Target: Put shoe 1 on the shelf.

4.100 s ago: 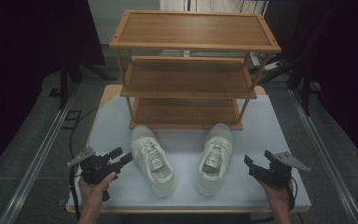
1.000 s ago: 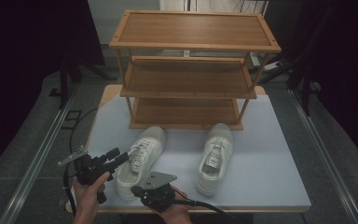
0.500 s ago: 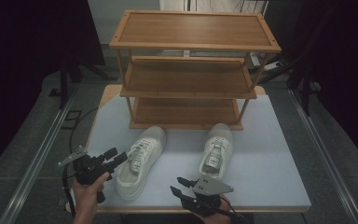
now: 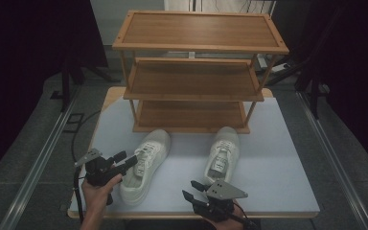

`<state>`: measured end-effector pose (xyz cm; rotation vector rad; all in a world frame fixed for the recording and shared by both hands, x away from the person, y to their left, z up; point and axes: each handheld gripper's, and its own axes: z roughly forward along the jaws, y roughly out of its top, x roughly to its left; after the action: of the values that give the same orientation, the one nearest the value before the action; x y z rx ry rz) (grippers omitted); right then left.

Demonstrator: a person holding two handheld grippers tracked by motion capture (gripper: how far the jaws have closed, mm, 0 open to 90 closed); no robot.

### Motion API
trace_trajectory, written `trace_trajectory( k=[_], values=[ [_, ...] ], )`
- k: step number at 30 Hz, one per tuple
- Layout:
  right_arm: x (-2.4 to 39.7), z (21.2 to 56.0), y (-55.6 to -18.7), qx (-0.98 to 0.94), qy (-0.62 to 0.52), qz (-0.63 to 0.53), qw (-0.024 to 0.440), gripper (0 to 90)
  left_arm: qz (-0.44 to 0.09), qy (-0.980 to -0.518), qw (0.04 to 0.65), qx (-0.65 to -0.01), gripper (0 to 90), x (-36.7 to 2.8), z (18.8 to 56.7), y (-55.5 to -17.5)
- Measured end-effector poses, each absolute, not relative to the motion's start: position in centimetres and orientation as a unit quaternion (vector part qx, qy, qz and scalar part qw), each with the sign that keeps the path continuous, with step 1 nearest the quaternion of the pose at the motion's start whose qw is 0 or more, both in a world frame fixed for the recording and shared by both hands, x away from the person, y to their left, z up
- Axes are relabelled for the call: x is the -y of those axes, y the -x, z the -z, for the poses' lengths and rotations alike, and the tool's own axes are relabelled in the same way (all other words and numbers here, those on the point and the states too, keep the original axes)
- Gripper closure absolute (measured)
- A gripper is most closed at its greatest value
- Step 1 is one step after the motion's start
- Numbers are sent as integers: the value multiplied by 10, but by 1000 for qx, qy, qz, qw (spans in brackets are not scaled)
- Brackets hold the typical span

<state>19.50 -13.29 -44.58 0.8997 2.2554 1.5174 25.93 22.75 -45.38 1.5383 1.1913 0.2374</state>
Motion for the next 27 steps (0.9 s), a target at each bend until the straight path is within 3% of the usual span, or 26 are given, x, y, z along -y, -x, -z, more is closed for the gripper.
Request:
trace_trajectory(
  k=[10, 19, 27],
  values=[
    [135, 447, -195, -778, -319, -521, 145, 554, -132, -687, 511, -500, 388, -212, 461, -275],
    [139, 445, -197, -775, -324, -522, 149, 551, -149, -695, 498, -496, 471, -211, 467, -278],
    [139, 443, -196, -772, -323, -525, 154, 549, -130, -687, 504, -507, 528, -214, 475, -281]
  ],
)
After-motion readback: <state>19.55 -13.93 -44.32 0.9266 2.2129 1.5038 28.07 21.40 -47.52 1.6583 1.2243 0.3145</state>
